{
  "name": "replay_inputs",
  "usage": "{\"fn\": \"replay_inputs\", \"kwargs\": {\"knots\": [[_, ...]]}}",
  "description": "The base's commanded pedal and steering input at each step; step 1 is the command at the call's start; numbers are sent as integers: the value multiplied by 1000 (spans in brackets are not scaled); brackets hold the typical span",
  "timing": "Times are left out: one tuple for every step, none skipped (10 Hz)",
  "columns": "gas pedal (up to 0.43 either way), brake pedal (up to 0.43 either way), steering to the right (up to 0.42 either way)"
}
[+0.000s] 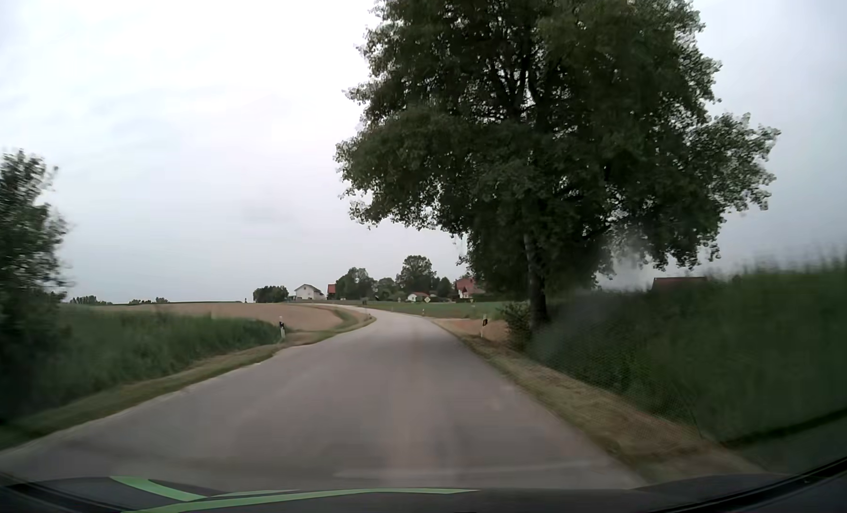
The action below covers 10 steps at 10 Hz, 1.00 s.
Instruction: Follow the waypoints while adhering to traffic rules and regulations
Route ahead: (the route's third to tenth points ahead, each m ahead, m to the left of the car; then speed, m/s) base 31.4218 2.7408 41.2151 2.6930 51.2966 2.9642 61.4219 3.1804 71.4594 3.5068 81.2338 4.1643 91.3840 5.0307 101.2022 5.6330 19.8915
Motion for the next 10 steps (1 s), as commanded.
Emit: {"fn": "replay_inputs", "kwargs": {"knots": [[87,0,-3],[87,0,-3],[87,0,-3],[87,0,-4],[87,0,-3],[87,0,-4],[87,0,-3],[87,0,-3],[87,0,-3],[87,0,-3]]}}
